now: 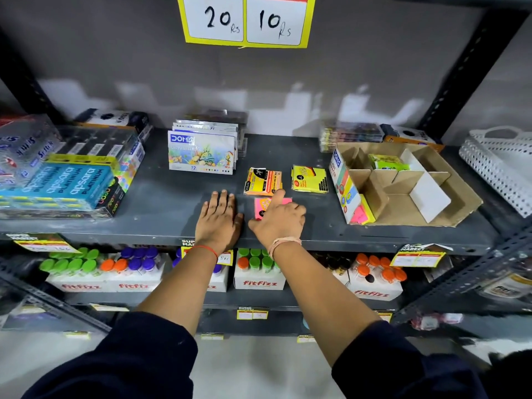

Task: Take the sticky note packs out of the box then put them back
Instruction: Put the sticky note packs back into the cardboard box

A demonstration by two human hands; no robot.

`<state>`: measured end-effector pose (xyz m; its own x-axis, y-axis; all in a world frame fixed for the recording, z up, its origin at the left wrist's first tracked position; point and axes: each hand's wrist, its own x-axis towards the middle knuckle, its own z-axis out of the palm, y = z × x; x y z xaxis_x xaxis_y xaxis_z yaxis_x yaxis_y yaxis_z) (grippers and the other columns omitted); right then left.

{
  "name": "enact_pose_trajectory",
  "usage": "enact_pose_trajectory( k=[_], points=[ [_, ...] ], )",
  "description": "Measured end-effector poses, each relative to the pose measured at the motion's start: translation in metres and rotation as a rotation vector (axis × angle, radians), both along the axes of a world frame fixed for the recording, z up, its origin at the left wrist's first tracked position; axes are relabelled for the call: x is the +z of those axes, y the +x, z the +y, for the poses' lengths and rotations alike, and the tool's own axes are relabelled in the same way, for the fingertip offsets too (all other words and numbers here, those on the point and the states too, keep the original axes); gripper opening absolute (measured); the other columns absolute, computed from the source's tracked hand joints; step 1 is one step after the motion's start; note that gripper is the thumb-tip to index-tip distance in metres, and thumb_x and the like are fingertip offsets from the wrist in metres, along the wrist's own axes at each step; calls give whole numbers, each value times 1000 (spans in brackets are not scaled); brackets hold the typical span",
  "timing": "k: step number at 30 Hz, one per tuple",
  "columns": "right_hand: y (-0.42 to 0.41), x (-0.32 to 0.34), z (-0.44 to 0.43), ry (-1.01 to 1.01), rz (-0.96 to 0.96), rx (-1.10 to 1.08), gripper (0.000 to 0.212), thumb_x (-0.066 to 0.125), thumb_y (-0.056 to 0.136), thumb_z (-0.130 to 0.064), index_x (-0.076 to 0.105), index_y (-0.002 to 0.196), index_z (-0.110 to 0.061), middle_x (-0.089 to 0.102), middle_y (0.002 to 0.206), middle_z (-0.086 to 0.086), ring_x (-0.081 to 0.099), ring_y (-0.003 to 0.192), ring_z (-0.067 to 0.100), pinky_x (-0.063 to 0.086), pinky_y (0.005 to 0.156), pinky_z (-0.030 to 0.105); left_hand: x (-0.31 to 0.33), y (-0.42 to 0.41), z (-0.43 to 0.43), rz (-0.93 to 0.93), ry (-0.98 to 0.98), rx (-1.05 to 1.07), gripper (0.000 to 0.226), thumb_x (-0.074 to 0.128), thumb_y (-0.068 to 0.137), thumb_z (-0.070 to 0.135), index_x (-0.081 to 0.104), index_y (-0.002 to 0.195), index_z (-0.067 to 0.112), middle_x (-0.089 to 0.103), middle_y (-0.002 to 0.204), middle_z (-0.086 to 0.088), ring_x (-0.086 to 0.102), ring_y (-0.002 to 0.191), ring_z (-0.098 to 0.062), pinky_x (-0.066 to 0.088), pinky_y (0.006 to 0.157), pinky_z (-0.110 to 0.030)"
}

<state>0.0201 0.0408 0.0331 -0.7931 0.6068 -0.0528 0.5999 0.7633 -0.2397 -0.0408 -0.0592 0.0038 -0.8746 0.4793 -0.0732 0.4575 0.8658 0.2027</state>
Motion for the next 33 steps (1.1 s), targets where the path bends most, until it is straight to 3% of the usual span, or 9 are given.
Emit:
enact_pose_trajectory(
  k=[8,13,19,25,30,33],
  points=[
    [14,16,21,-67,206,-26,89,71,65,-49,30,131,-6,61,112,20,54,102,36,40,90,38,-3,30,22,32,7,-76,59,15,100,37,-1,149,8,-6,160,-8,-12,148,-21,-6,120,-34],
    [25,51,52,-81,406,-54,84,74,65,-45,35,126,-3,62,111,19,56,104,35,35,96,40,-10,42,43,37,66,-127,75,3,85,46,7,149,7,1,160,-10,-3,149,-23,-1,121,-35],
    [57,84,133,-57,553,-241,87,78,65,-37,34,128,3,63,115,22,57,108,37,39,96,41,-5,42,53,-2,49,-91,58,20,100,33,6,149,5,2,160,-11,-1,149,-22,0,121,-33],
    [90,68,190,-205,496,-441,70,80,60,-31,49,116,-3,62,119,21,55,113,38,45,99,46,-6,47,59,39,50,-78,57,22,100,30,9,148,3,5,160,-14,3,149,-23,1,121,-34],
    [96,46,208,-260,415,-416,64,77,54,-35,58,108,-6,69,106,12,62,104,31,50,89,36,-6,46,60,29,37,-81,57,21,100,31,7,148,4,3,160,-13,1,149,-23,0,121,-34],
    [101,41,205,-278,337,-334,43,78,64,-26,58,98,-9,64,94,8,58,94,22,48,87,32,-5,47,59,27,18,-79,57,21,100,31,6,148,5,2,160,-13,0,149,-23,0,121,-33]
  ],
)
